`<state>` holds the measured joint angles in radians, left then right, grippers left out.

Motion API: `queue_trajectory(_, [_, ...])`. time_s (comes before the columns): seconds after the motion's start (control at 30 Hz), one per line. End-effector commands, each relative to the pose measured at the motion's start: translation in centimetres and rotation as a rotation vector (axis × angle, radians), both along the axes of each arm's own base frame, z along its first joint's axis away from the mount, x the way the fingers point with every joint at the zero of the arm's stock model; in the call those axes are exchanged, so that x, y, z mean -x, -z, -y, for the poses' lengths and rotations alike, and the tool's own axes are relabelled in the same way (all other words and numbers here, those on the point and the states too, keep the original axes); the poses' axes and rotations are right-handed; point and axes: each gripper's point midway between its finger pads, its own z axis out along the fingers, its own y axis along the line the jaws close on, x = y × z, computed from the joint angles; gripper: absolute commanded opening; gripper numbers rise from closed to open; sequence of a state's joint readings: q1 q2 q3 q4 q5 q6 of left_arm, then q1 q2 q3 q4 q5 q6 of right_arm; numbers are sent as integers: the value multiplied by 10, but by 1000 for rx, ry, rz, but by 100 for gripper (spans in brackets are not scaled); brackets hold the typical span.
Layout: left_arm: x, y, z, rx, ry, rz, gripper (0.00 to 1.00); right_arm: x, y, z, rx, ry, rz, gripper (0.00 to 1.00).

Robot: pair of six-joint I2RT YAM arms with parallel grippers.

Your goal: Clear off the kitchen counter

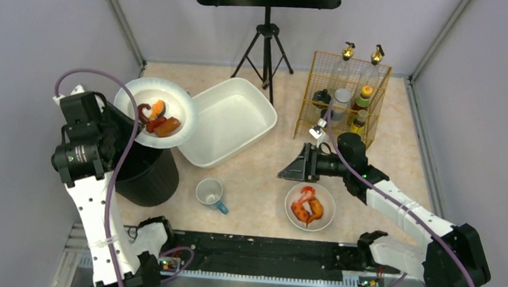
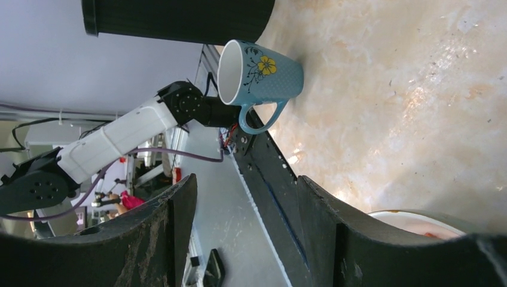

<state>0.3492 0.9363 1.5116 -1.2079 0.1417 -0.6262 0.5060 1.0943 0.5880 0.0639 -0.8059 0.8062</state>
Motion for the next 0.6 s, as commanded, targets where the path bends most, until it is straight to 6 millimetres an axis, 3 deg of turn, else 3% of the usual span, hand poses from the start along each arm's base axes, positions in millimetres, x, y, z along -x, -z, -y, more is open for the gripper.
queue_trajectory(0.0, [-23,-45,-15,-29,-7,212,0,3,-7,-6,-22,-35,50,61])
queue_trajectory(0.23, [-22,-28,-34,10,-65,215,0,4,-2,-7,-12,-43,40,61])
queue_trajectory(0.57, [8,-26,-49,-60,-211,190,0,11,7,-12,3,-73,21,61])
